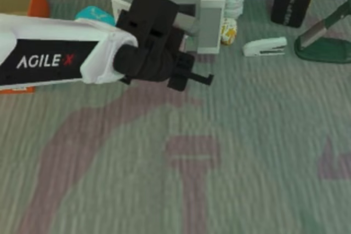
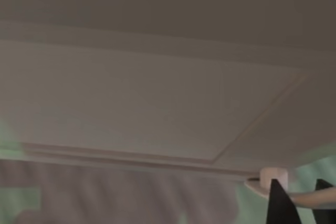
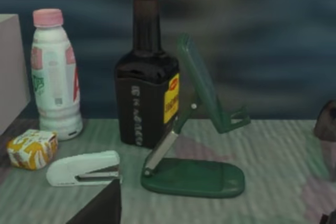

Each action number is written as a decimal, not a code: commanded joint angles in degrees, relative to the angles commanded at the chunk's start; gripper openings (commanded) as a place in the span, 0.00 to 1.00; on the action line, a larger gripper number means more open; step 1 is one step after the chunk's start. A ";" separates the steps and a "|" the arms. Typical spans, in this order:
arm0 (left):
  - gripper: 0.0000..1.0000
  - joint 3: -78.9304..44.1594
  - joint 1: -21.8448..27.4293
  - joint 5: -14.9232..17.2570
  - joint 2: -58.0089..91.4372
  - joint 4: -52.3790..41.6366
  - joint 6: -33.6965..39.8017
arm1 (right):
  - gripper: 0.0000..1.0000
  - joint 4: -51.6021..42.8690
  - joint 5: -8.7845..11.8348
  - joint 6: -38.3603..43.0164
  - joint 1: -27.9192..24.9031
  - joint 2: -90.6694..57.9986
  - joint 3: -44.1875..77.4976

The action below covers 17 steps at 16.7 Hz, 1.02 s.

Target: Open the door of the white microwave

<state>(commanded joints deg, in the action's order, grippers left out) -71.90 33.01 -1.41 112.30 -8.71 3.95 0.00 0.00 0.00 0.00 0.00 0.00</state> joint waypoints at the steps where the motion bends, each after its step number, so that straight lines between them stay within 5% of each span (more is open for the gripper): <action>1: 0.00 0.00 0.00 0.00 0.00 0.00 0.00 | 1.00 0.00 0.00 0.00 0.00 0.00 0.00; 17: 0.00 1.99 -1.02 2.48 -1.39 0.60 -2.88 | 1.00 0.00 0.00 0.00 0.00 0.00 0.00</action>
<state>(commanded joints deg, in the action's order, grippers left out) -69.90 31.99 1.07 110.90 -8.11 1.07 0.00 0.00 0.00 0.00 0.00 0.00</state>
